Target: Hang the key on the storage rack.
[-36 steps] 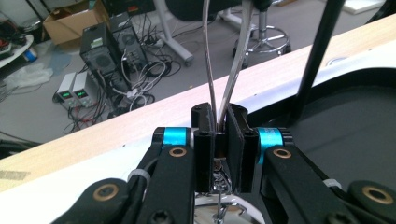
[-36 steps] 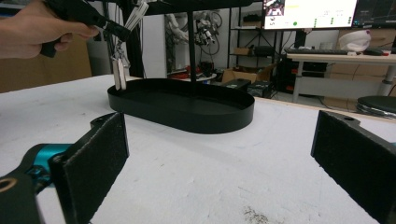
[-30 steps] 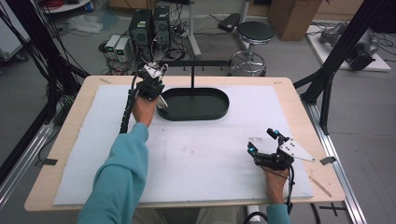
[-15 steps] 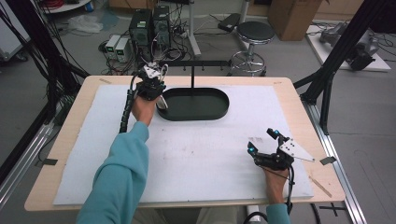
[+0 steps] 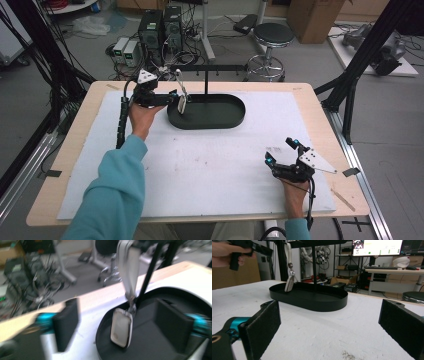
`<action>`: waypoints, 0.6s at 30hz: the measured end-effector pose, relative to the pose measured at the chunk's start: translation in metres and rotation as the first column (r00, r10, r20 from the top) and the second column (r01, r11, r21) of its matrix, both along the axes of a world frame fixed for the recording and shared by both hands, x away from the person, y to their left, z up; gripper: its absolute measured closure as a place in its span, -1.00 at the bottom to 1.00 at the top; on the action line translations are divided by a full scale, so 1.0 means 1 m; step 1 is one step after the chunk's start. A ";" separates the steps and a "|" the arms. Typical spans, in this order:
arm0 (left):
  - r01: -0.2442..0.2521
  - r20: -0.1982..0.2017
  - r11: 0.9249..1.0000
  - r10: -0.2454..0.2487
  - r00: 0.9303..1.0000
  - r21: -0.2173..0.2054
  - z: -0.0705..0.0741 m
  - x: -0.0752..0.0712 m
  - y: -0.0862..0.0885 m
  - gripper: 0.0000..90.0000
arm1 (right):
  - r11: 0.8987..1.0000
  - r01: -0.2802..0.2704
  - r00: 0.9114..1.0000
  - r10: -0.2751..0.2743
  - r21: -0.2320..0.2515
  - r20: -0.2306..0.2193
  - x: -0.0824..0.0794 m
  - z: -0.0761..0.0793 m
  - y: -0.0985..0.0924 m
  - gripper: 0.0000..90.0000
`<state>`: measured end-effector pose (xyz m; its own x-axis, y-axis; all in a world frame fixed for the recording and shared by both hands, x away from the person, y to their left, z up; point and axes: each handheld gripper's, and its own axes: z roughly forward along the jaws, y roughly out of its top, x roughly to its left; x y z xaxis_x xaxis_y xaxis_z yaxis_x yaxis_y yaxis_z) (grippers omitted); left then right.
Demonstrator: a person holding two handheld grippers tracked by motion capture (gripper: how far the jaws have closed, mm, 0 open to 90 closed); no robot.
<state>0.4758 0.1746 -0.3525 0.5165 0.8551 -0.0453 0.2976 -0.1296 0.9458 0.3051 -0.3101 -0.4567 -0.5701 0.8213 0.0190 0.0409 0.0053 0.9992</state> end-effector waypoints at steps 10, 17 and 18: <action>0.192 0.111 0.980 -0.185 0.976 -0.053 0.005 -0.058 0.049 -0.96 | 1.000 0.001 1.000 -0.001 0.002 -0.006 0.000 0.000 0.000 -0.92; 0.225 0.218 0.972 -0.205 0.954 -0.068 -0.008 -0.113 0.081 -0.96 | 1.000 0.001 1.000 -0.001 0.002 -0.006 0.000 0.000 0.000 -0.92; 0.227 0.220 0.971 -0.206 0.953 -0.071 -0.012 -0.120 0.085 -0.96 | 1.000 0.002 1.000 -0.002 0.002 -0.005 0.000 0.000 0.000 -0.92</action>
